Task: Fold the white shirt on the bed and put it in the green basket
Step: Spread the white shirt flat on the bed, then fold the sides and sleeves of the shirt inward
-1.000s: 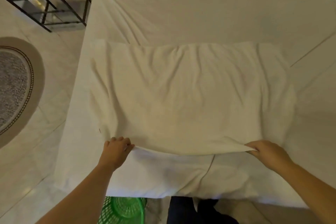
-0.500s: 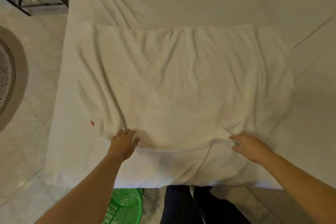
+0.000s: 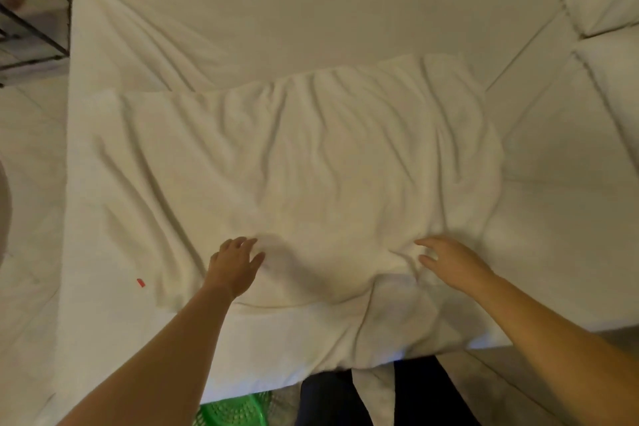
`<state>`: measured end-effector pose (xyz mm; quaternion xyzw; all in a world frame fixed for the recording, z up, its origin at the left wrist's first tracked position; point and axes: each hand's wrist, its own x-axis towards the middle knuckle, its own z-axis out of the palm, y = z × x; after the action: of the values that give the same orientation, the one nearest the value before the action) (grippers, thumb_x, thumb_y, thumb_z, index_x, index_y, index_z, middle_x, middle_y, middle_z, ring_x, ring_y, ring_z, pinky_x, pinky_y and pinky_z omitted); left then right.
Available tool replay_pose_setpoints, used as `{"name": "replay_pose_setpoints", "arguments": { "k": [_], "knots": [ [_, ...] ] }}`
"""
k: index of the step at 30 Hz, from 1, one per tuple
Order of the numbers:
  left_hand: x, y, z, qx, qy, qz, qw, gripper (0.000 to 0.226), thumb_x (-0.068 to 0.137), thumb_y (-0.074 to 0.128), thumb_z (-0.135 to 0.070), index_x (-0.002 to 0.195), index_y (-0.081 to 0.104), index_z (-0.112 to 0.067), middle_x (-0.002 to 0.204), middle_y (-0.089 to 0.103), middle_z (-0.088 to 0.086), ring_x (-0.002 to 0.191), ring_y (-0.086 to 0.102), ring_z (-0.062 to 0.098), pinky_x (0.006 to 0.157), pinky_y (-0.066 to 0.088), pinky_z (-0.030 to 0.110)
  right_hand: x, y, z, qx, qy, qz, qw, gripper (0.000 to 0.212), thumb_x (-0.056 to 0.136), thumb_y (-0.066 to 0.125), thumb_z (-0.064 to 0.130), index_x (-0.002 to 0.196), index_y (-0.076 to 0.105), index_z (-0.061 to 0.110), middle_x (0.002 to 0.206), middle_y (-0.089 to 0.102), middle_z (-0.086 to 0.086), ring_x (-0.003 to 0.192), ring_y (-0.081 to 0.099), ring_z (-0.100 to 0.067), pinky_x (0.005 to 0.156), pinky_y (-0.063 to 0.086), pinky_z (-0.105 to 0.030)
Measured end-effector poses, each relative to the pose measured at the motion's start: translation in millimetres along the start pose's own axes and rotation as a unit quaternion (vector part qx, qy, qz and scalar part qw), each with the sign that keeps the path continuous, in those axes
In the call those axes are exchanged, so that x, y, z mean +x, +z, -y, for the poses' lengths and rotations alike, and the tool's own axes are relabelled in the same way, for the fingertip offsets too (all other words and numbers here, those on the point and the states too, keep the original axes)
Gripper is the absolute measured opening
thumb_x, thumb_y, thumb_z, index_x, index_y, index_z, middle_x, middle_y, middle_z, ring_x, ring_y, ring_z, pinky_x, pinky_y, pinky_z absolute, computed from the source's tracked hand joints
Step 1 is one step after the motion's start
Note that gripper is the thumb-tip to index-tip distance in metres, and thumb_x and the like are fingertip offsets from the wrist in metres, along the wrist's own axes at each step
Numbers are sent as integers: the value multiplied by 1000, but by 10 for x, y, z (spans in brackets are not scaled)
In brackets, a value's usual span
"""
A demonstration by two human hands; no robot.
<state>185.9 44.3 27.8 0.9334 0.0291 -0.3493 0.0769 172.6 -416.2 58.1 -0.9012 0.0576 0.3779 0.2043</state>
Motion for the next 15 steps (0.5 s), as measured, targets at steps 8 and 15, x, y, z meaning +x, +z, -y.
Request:
{"name": "replay_pose_setpoints", "arguments": {
  "k": [8, 15],
  "knots": [
    [680, -121, -1177, 9, 45, -9, 999, 59, 101, 39, -55, 152, 41, -26, 157, 40, -1, 147, 30, 26, 114, 35, 49, 244, -366, -712, 72, 34, -28, 996, 40, 95, 63, 28, 134, 62, 19, 138, 57, -12, 124, 57, -30, 105, 43, -37],
    [1263, -228, -2493, 13, 92, -29, 995, 58, 102, 40, -53, 153, 40, -26, 159, 38, 0, 149, 26, 27, 116, 32, 49, 472, -678, -1351, 145, 54, -58, 986, 39, 92, 66, 24, 131, 65, 19, 136, 61, -7, 123, 58, -25, 106, 43, -34]
  ]
}}
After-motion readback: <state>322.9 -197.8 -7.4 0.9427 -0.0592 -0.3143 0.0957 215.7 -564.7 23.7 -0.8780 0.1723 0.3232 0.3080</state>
